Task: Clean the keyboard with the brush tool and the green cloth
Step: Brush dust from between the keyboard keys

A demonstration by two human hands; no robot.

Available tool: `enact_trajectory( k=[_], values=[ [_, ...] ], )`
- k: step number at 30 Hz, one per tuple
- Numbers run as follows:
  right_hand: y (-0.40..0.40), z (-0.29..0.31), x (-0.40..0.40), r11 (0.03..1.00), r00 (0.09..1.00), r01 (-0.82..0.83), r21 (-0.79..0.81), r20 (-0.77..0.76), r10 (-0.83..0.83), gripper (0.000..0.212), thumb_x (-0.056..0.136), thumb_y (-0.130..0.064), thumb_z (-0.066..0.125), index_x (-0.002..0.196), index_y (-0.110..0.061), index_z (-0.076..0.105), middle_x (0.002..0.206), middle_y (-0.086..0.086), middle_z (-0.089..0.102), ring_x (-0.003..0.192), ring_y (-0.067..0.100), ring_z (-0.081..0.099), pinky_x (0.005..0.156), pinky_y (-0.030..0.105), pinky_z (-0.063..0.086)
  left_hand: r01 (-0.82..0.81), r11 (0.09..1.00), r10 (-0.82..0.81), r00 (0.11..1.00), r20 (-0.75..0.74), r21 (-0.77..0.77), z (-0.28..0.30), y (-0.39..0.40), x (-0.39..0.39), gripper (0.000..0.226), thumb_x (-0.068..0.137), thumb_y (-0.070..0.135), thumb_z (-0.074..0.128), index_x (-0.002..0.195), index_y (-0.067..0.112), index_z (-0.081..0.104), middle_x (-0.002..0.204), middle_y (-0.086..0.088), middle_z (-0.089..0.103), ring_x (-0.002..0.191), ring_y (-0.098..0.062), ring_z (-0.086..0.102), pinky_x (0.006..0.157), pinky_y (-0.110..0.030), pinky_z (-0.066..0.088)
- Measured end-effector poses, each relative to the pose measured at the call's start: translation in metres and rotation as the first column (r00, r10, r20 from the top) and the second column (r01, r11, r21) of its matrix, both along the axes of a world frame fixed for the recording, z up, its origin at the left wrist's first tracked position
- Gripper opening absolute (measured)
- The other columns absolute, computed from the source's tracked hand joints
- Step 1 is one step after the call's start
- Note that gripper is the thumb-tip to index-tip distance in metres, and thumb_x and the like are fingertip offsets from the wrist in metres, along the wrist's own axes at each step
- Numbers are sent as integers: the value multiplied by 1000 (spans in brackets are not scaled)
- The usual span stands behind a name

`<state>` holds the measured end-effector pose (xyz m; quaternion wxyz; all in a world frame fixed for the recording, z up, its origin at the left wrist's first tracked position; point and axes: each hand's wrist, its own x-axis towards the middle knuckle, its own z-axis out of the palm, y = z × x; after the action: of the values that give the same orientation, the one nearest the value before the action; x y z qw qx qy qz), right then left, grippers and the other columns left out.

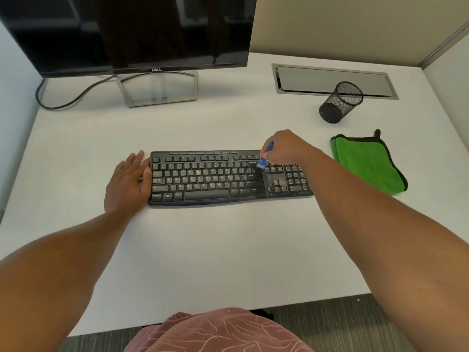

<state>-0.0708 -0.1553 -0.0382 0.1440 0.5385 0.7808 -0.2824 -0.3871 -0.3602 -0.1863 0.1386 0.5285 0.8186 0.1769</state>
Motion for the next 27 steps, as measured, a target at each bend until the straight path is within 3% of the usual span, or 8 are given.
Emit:
enact_trajectory(
  k=[3, 6, 9, 13, 15, 17, 22, 27],
  values=[
    [-6, -6, 2, 997, 999, -33, 71, 2, 33, 17, 88, -13, 61, 93, -16, 77, 95, -2, 71, 84, 17, 64, 76, 32, 55, 2, 1000, -2, 1000, -1, 0, -1, 1, -1, 62, 100, 46, 17, 151, 27, 47, 162, 7, 34, 152, -11, 22, 125, -32, 13],
    [-17, -2, 7, 973, 976, -96, -212, 173, 134, 11, 88, -15, 65, 88, -15, 76, 75, -4, 69, 66, 11, 61, 64, 24, 49, 6, 1000, -6, 1000, -5, -3, -2, 0, -2, 62, 100, 46, 17, 151, 26, 47, 162, 7, 34, 152, -12, 22, 125, -32, 13],
    [-22, 5, 10, 929, 945, -96, -358, 260, 197, 10, 88, -14, 67, 94, -15, 76, 77, -3, 70, 69, 11, 65, 60, 21, 50, 8, 1000, -8, 1000, -6, -1, -2, 0, -2, 62, 100, 45, 18, 151, 26, 47, 162, 6, 34, 152, -12, 22, 125, -31, 12],
    [-21, 4, 9, 981, 999, 52, -189, 12, -50, 15, 89, -11, 60, 92, -15, 75, 66, -6, 68, 71, 12, 61, 58, 22, 45, 4, 1000, -4, 1000, -4, 3, -2, 0, -1, 61, 100, 45, 19, 150, 26, 47, 162, 7, 34, 152, -12, 22, 125, -31, 12],
    [-21, 0, 7, 993, 988, 110, -51, -107, -115, 19, 89, -11, 58, 95, -15, 76, 84, -5, 70, 71, 10, 57, 57, 20, 43, 4, 1000, -4, 1000, -4, 8, -1, 0, 0, 60, 101, 44, 20, 150, 25, 48, 162, 6, 35, 152, -12, 23, 125, -30, 12],
    [-28, -3, 5, 989, 983, 143, 45, -120, -137, 20, 90, -13, 57, 96, -17, 76, 94, -4, 69, 71, 9, 55, 54, 20, 39, 2, 1000, -2, 1000, 2, 15, 1, 0, 1, 60, 101, 44, 20, 150, 25, 48, 162, 5, 35, 152, -13, 23, 125, -30, 12],
    [-39, -3, 6, 972, 999, 36, -232, -10, -40, 10, 89, -19, 64, 88, -18, 75, 73, 5, 71, 70, 14, 63, 65, 25, 46, 4, 1000, -3, 1000, -4, 14, -2, 0, -1, 59, 101, 44, 20, 151, 26, 47, 162, 6, 34, 152, -12, 23, 125, -29, 11],
    [-27, -4, -3, 987, 984, 148, -64, -86, -154, 19, 89, -11, 56, 95, -8, 74, 88, 4, 71, 62, 10, 54, 55, 19, 42, 6, 1000, -6, 1000, -3, 11, -4, 0, -2, 58, 102, 44, 20, 151, 29, 46, 162, 7, 35, 152, -12, 22, 124, -29, 11]
  ],
)
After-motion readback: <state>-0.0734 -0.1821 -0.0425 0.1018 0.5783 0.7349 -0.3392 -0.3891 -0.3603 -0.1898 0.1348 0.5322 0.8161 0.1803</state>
